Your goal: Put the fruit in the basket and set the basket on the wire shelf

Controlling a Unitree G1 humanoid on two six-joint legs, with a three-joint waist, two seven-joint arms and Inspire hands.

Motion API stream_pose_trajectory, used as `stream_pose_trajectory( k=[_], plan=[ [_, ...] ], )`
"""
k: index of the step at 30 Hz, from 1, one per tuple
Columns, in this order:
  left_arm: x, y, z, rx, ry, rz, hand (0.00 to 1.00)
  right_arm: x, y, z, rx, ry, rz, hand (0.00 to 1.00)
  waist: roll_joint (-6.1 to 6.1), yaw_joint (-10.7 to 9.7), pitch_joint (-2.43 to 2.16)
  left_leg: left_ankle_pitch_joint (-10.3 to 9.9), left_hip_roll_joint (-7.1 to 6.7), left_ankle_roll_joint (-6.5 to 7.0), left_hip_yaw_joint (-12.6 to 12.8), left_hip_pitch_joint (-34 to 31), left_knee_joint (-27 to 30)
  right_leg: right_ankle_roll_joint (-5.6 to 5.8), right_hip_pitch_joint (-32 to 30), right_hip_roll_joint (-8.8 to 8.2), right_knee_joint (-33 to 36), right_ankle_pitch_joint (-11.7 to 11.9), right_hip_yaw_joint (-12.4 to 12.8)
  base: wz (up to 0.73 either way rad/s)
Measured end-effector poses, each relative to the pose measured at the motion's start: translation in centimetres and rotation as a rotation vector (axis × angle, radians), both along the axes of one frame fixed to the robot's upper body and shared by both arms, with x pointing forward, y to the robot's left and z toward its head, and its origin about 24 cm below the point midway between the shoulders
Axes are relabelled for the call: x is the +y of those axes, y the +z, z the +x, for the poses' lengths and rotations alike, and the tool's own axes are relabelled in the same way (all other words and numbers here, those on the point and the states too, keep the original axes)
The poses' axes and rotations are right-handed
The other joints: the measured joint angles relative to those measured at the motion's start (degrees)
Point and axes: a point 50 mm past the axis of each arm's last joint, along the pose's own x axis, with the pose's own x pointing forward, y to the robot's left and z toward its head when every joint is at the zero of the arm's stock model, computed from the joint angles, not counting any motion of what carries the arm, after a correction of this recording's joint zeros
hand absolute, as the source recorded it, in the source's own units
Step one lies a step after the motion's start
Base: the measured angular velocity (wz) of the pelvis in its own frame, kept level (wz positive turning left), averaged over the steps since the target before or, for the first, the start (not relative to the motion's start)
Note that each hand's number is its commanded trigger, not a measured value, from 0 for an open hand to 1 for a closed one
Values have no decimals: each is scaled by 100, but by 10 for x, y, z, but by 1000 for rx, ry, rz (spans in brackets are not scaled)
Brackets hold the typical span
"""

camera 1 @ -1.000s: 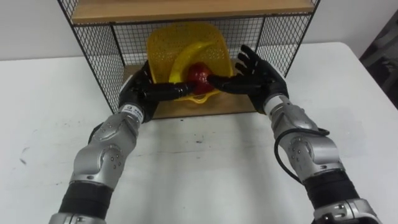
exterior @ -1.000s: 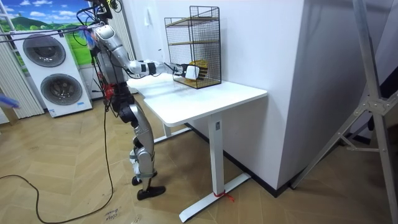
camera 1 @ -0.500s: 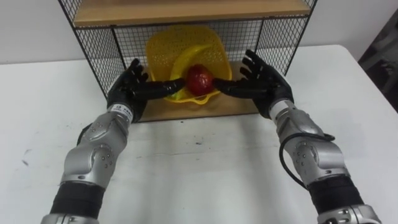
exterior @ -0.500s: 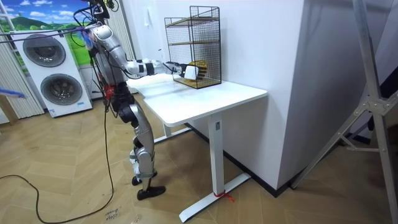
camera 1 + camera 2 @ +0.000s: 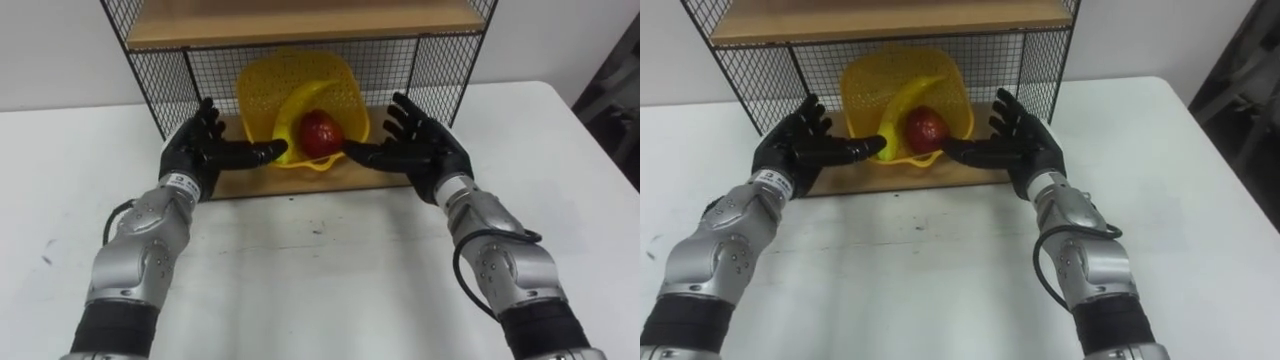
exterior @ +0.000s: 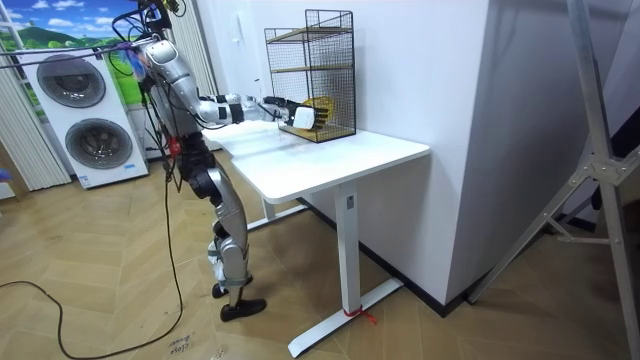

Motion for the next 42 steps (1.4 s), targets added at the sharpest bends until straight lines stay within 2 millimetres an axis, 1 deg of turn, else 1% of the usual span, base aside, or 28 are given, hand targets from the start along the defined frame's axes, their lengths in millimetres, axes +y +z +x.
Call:
stream_pose_trajectory(
  k=[4,9,11,13,14,15,19,23,26,29,32,36,42],
  plan=[
    [0,5,0,-24,-5,-5,0,-1,0,-1,-3,1,-4,0,-1,41,-2,10,3,-16,1,-13,-48,-6,-53,4,20,-4,3,0],
    [3,2,-14,-54,-18,-10,0,-1,9,-13,-63,8,-1,0,-12,40,-10,16,8,-26,2,-10,-89,-7,-56,16,-2,-5,3,0],
    [4,2,-18,-60,-17,-7,0,-2,9,-17,-73,5,-1,0,-12,26,-11,16,9,-26,3,-7,-89,-8,-42,20,-25,-5,5,0],
    [6,2,-22,-67,-13,-2,0,-8,9,-21,-81,-22,-10,0,-11,32,-11,16,10,-26,2,9,-88,-13,4,28,-94,-2,6,0],
    [7,2,-26,-78,-11,-1,0,-15,8,-23,-86,-36,-17,0,-13,22,-11,16,10,-26,2,29,-93,-13,11,27,-83,-2,11,0],
    [6,4,-29,-94,-25,0,0,-16,8,-25,-89,-30,-30,0,-15,18,-12,16,10,-27,-1,37,-103,-12,16,26,-81,-2,5,0],
    [8,7,-37,-139,-46,0,0,-18,9,-32,-115,-27,-70,0,-20,38,-12,15,11,-28,-1,90,-139,-13,55,32,-82,-3,8,0],
    [11,12,-50,-181,-56,31,0,-22,13,-45,-156,-22,-126,0,-44,-6,-10,14,11,-29,2,95,-149,-13,56,30,-82,-3,11,0],
    [14,18,-56,-216,-50,47,0,-26,16,-50,-171,-15,-127,0,-72,-24,-8,14,10,-29,15,92,-193,-13,49,30,-86,-3,17,0],
    [16,22,-63,-252,-48,55,0,-29,21,-53,-205,-13,-125,0,-74,-26,-9,14,9,-29,16,99,-193,-13,58,30,-89,-3,18,0],
    [17,21,-69,-257,-42,58,0,-30,23,-56,-224,-17,-126,0,-74,-30,-8,14,9,-29,15,97,-195,-13,58,30,-92,-3,13,0],
    [19,17,-73,-249,-39,59,0,-31,24,-59,-232,-16,-127,0,-75,-27,-7,13,9,-29,13,76,-198,-13,38,30,-92,-3,11,0],
    [21,13,-82,-255,-60,64,0,-38,26,-79,-257,-16,-173,0,-77,-74,-7,7,11,-32,7,28,-212,-13,10,36,-120,-3,4,0]
  ],
)
